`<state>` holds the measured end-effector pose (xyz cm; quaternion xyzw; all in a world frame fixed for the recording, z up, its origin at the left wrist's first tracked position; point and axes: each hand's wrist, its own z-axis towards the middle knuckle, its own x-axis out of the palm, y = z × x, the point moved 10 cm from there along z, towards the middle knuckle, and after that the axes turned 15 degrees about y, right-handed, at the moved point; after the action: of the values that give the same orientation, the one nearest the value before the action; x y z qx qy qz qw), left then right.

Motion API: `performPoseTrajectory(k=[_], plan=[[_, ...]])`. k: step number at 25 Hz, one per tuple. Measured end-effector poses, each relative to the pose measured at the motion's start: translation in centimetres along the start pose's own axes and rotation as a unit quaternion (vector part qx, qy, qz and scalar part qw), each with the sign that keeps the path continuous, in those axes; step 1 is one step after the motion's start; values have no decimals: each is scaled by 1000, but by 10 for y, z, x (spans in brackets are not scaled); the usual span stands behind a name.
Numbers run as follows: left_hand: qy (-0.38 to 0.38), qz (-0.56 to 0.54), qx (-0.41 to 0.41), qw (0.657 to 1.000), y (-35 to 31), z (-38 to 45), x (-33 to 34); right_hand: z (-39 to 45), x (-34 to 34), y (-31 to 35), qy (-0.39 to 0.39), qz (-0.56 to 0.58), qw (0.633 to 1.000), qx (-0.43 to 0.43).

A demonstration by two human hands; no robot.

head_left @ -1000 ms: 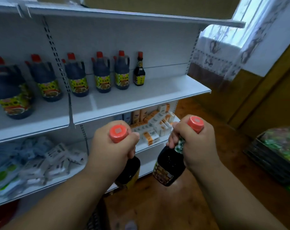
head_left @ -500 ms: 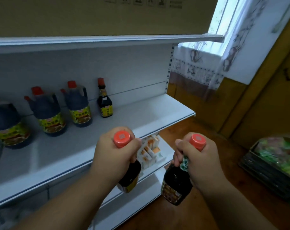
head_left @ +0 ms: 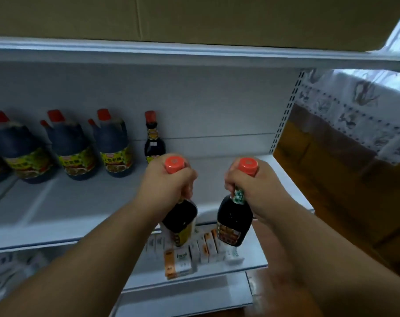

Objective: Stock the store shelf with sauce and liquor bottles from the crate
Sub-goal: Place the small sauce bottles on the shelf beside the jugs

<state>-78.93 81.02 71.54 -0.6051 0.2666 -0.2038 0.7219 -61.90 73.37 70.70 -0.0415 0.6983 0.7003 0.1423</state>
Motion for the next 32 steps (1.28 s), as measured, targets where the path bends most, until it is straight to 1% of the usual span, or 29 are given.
performPoseTrajectory(k=[4,6,7,9,11,13,15,16,18,20,22,24,25,27,29,30,31,32], plan=[[30,-2,-40,999,25,45,-13,57,3,-15,49,-55,996,40],[11,7,-62,998,42,66,-22,75,5,-19,67,-89,992,55],[-9,14,-77,997,50,75,-26,83,4,-23,66,-84,992,61],[-33,8,-91,995,62,92,-29,98,-6,-31,35,-22,997,71],[-36,-5,-77,996,67,106,-27,110,-13,-39,0,35,997,70],[-38,-15,-48,998,70,115,-29,120,-11,-46,-14,49,997,63],[-30,-28,-37,998,76,124,-31,126,-11,-51,-37,28,997,61],[-17,-25,-37,999,79,129,-30,126,-15,-53,-54,0,996,66],[36,-9,-40,999,81,137,-26,123,-21,-55,-85,-104,987,87],[110,-27,-50,992,83,145,-21,122,-15,-61,-71,-186,974,111],[160,-59,-70,983,86,151,-23,124,-7,-70,-47,-193,973,118],[171,-45,-72,982,87,153,-30,131,-8,-73,-20,-170,979,111],[159,-13,-68,985,89,150,-33,134,-10,-74,-3,-156,982,108],[97,69,-61,991,106,134,-42,136,-16,-75,1,-143,984,104],[48,135,-63,988,141,109,-45,129,-26,-81,-44,-154,981,110],[29,170,-82,982,161,98,-45,126,-28,-84,-57,-149,981,113],[4,184,-103,978,177,88,-47,126,-26,-88,-47,-134,983,115],[-25,160,-127,979,189,80,-50,128,-21,-90,-18,-109,988,111]])
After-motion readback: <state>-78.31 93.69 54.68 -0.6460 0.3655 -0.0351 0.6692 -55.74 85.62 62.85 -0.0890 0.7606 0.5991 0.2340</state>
